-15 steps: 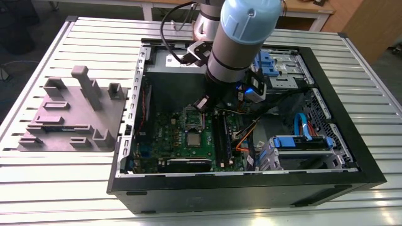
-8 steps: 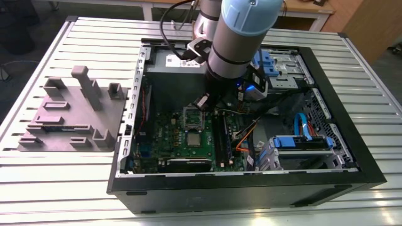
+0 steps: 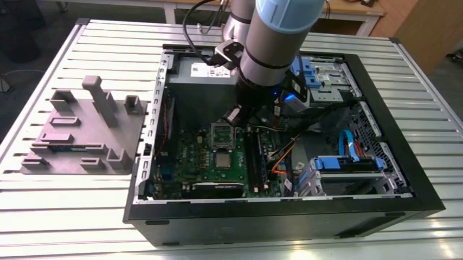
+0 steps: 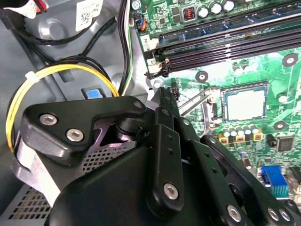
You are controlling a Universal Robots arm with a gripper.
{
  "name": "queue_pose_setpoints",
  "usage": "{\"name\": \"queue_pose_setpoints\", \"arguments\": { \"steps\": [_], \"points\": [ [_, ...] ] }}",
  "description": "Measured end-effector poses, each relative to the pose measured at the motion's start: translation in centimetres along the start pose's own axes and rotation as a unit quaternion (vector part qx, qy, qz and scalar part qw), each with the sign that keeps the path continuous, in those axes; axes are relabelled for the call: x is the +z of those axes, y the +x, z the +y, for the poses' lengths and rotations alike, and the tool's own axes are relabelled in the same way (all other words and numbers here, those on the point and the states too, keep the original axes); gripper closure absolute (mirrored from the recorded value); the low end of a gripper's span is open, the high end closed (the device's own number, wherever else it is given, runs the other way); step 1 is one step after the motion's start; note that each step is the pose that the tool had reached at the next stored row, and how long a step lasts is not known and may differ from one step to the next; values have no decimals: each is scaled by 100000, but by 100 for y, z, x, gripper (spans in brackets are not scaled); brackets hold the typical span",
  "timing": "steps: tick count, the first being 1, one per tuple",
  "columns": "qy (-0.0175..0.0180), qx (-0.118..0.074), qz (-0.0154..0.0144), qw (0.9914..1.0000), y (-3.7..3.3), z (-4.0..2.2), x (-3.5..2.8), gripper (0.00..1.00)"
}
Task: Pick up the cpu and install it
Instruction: 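Close the cpu cover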
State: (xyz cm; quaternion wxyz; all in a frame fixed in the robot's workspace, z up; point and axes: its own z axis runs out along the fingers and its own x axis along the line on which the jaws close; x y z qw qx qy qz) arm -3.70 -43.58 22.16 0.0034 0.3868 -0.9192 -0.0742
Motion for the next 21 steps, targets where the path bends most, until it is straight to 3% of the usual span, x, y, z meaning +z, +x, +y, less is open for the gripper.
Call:
{"name": "queue_pose_setpoints", "arguments": {
  "steps": [6, 14, 21],
  "points": [
    [39, -1532, 340, 99988, 1, 2, -4, 90],
    [18, -1970, 393, 99980, 8, 17, -48, 90],
    [181, -3739, 928, 99926, 19, 26, -61, 90]
  ]
}}
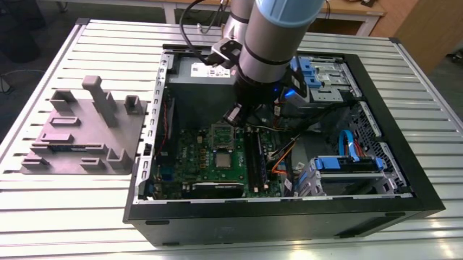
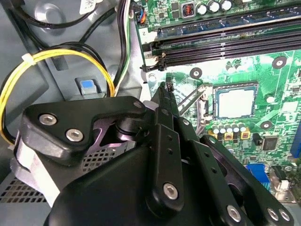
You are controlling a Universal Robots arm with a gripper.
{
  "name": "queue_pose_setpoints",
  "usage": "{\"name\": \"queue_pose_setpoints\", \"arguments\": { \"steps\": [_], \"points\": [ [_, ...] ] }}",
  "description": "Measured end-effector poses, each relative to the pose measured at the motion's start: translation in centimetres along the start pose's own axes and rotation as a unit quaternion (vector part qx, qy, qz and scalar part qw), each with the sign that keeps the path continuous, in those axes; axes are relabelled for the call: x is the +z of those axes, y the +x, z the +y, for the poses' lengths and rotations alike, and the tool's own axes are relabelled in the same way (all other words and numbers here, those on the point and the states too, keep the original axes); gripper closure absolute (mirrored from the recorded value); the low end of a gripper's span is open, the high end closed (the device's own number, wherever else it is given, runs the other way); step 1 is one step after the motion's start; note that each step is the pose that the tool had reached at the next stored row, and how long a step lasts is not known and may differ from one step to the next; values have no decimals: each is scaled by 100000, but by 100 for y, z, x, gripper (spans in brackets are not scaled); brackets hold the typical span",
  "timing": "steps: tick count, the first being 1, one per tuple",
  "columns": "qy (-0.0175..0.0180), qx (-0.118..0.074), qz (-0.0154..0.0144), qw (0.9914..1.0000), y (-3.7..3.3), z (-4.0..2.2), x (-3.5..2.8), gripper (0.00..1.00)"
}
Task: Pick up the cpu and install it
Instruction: 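Close the cpu cover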
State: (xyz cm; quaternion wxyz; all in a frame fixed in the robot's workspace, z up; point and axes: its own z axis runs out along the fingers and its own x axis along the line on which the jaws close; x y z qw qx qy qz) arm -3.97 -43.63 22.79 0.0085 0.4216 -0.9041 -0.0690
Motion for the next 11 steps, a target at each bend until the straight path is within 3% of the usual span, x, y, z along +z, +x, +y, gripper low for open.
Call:
{"name": "queue_pose_setpoints", "arguments": {
  "steps": [11],
  "points": [
    [-118, -2590, 328, 99966, 17, 29, -43, 90]
  ]
}}
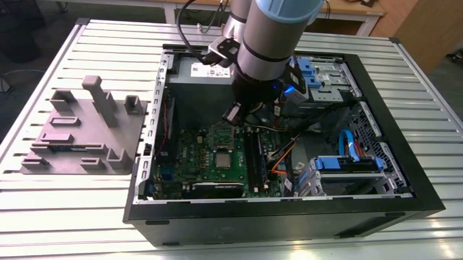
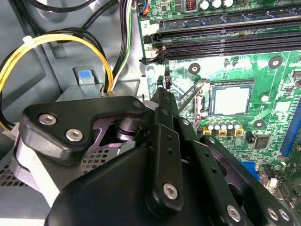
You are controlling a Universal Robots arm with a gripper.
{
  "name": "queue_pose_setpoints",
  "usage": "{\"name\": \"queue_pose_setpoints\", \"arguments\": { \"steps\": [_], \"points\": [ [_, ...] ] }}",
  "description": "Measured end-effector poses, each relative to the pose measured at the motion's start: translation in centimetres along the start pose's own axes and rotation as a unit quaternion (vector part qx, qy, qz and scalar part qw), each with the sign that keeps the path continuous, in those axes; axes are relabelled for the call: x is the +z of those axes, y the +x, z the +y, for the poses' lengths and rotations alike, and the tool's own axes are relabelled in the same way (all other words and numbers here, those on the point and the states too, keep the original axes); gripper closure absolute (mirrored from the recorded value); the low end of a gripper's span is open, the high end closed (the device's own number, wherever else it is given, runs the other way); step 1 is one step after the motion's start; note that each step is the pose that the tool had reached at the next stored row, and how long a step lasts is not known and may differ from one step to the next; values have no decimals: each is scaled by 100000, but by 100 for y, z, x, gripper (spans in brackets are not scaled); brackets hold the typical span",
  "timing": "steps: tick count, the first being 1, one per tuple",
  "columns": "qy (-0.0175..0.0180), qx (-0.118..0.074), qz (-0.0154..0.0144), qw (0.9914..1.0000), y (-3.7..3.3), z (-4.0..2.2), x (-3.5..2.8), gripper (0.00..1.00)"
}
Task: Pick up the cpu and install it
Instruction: 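Close the cpu cover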
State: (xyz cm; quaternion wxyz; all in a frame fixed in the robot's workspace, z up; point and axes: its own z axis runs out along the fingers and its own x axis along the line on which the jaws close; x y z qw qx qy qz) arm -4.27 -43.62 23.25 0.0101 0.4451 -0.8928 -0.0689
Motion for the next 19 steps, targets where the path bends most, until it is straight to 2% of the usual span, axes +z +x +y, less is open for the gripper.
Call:
{"name": "queue_pose_setpoints", "arguments": {
  "steps": [10, 19],
  "points": [
    [-14, -331, 47, 99999, 6, 20, -64, 90],
    [-83, -1306, 139, 99991, 16, 39, -96, 90]
  ]
}}
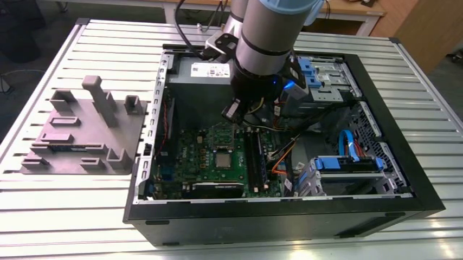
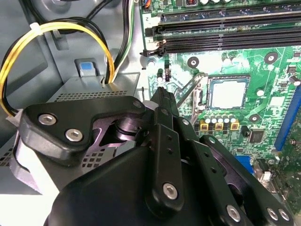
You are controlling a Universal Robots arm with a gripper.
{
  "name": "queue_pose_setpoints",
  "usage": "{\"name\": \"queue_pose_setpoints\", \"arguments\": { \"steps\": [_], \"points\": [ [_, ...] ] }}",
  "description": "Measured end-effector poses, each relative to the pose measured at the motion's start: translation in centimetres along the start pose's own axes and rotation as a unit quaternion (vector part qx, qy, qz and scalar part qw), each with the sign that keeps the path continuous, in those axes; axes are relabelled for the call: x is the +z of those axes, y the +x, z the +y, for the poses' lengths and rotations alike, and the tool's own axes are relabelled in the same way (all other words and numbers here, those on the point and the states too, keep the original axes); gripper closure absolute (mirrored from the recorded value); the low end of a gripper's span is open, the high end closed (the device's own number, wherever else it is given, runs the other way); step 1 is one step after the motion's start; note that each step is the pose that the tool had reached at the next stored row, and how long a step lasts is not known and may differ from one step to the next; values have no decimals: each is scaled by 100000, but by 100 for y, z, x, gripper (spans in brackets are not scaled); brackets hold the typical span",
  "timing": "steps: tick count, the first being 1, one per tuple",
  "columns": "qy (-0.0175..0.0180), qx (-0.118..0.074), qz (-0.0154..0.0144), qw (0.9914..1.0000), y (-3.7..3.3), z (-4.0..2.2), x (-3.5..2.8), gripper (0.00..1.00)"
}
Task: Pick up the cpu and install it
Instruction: 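Close the cpu cover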
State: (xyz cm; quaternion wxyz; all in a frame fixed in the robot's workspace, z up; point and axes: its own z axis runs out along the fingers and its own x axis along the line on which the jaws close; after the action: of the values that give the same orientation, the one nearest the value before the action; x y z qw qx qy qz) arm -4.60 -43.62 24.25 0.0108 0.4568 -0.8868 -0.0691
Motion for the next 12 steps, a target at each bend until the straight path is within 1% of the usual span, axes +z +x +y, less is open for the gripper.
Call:
{"name": "queue_pose_setpoints", "arguments": {
  "steps": [3, 7, 12],
  "points": [
    [-50, -295, -15, 100000, 1, 2, -6, 90],
    [-75, -743, 42, 99997, 1, 4, -19, 90],
    [-138, -1992, 200, 99980, 2, 3, -20, 90]
  ]
}}
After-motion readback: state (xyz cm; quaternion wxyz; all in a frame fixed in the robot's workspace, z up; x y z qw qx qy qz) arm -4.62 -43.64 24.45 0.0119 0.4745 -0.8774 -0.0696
